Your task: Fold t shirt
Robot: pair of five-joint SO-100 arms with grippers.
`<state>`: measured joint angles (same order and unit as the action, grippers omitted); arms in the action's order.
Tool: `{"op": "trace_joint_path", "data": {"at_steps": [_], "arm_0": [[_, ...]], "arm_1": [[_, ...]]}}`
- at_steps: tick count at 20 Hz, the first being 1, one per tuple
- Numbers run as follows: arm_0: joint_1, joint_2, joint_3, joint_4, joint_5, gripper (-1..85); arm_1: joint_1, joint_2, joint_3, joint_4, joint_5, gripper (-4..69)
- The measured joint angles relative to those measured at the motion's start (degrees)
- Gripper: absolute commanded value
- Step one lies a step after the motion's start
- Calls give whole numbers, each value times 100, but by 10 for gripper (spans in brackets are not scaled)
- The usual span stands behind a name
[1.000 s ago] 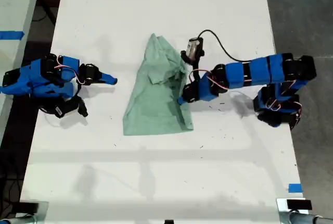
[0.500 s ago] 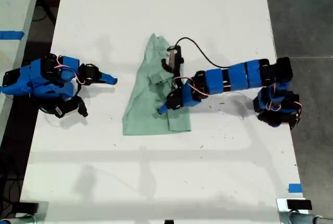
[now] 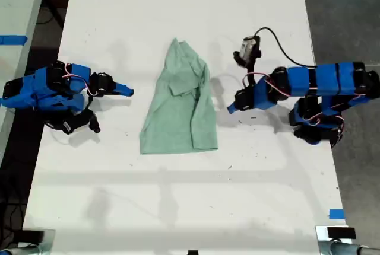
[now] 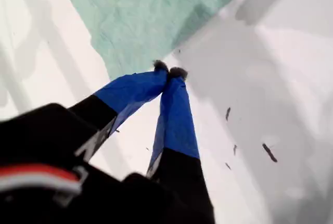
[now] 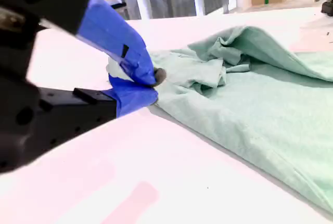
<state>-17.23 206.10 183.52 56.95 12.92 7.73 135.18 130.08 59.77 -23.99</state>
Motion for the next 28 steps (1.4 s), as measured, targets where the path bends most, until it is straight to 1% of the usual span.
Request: {"op": "trace_joint_path", "data": {"at_steps": [2,4,5,7,8,10,18,20,28], "arm_0": [[0,0,0,0,0,-1],[0,0,0,0,0,-1],[0,0,0,0,0,-1],[0,0,0,0,0,-1],[0,0,0,0,0,-1],[0,0,0,0,0,-1],[0,0,0,0,0,-1],[0,0,0,0,0,-1],[0,0,0,0,0,-1]], "arm_1": [[237,1758,2048,-404,18,5],[237,3428,3735,-650,35,6],[281,4307,4333,-492,132,6],[334,6047,4474,431,439,7],[457,6223,4482,809,589,7],[378,6416,4509,1011,712,7],[396,6495,4509,1063,835,7],[396,6495,4509,1063,835,16],[396,6495,4509,1063,870,7]]}}
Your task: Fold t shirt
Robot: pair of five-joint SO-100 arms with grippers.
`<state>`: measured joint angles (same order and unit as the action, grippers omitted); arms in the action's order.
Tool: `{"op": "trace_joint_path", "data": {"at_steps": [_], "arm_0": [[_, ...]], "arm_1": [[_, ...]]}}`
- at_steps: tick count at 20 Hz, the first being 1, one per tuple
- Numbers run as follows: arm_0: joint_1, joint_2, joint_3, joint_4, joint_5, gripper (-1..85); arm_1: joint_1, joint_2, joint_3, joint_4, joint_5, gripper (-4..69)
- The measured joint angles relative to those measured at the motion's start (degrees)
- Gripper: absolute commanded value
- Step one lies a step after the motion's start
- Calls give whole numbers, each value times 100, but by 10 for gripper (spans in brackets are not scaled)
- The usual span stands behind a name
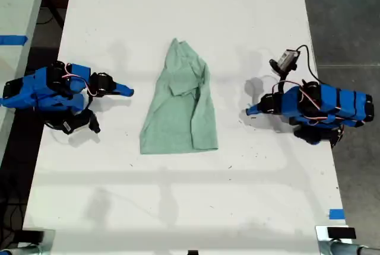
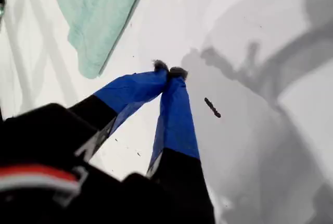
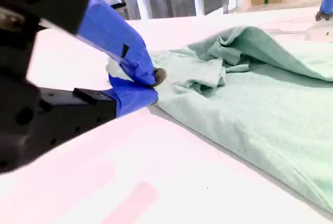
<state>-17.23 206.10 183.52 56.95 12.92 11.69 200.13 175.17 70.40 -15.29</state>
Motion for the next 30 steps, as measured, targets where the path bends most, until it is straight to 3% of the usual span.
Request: {"op": "trace_joint_path", "data": {"at_steps": [30], "arm_0": [[0,0,0,0,0,-1]], "arm_1": [[0,0,0,0,0,7]]}}
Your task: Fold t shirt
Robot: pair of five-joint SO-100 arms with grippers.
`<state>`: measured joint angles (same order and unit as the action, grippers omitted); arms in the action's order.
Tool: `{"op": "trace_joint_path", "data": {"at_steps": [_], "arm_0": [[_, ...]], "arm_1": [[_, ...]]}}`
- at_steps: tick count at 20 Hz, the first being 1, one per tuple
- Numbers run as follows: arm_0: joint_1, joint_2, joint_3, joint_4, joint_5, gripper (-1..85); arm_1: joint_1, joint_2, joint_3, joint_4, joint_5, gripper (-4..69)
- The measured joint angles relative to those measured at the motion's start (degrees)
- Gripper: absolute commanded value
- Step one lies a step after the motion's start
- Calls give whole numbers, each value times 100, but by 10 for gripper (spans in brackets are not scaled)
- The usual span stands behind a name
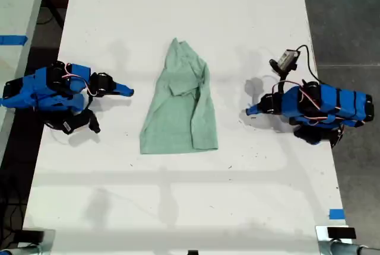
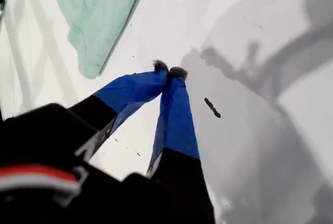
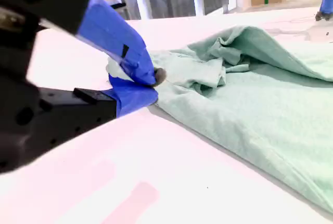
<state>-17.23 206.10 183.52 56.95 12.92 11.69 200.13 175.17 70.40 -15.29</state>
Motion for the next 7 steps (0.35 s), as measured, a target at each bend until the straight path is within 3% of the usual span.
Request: {"op": "trace_joint_path", "data": {"at_steps": [7], "arm_0": [[18,0,0,0,0,-1]], "arm_1": [[0,0,0,0,44,7]]}}
